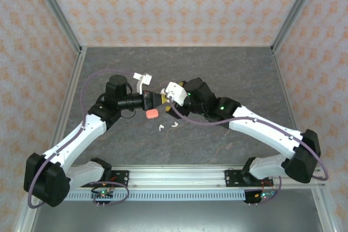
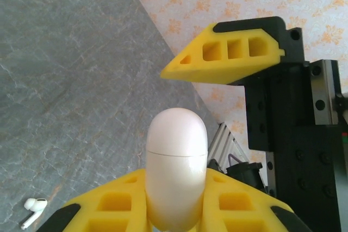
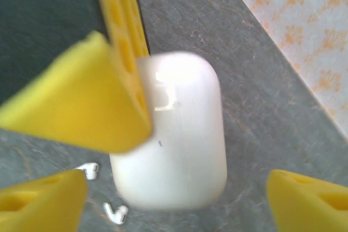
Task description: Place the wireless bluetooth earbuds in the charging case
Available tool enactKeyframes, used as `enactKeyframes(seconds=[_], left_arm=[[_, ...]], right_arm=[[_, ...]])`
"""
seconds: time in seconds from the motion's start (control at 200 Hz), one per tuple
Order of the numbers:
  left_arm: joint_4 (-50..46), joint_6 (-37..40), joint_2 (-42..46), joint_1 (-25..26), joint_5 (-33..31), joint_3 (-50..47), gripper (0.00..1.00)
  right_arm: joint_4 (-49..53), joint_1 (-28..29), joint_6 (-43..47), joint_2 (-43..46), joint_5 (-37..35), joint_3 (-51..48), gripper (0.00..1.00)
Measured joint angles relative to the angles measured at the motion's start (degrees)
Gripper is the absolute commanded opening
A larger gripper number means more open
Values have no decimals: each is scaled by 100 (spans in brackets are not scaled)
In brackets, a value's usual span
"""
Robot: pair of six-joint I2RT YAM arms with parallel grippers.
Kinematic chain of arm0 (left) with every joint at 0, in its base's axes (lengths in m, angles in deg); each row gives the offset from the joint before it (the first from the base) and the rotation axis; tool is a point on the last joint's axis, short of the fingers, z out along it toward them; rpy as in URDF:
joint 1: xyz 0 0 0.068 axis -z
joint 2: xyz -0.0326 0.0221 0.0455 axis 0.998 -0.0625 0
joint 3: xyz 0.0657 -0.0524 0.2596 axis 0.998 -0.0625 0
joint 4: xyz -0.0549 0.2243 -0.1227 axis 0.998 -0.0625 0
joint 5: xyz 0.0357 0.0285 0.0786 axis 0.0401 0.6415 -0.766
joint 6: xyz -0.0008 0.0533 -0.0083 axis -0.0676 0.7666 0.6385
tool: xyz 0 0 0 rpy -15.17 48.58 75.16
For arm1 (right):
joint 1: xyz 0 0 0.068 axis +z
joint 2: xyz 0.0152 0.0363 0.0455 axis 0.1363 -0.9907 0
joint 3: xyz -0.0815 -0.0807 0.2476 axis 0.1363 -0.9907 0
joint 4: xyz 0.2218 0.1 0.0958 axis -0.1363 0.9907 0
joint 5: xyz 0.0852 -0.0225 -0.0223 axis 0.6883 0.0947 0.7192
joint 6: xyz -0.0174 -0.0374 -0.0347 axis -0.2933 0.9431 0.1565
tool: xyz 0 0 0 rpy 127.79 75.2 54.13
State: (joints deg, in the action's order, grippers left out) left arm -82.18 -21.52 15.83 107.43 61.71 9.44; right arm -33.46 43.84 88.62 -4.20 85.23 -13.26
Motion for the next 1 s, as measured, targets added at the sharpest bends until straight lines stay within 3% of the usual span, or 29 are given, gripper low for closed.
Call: enactKeyframes(seconds=[0.265,0.41,0.826,1.001], left_arm=[[402,861,411,254,-310,-280,0],[743,1314,479,494,-367,-415,0],[1019,1878,481,638,-376,-424,0],[1023,2013,492,638,-433,-424,0]], right_arm=[[-70,-1093,-938,1051,1589,-435,99],[-245,-1209,-1342,1117,2153,-511,99],[-369,-1414,-1709,868,2481,-496,86],[-269,-1506,-1731,815,2540,-330,85]])
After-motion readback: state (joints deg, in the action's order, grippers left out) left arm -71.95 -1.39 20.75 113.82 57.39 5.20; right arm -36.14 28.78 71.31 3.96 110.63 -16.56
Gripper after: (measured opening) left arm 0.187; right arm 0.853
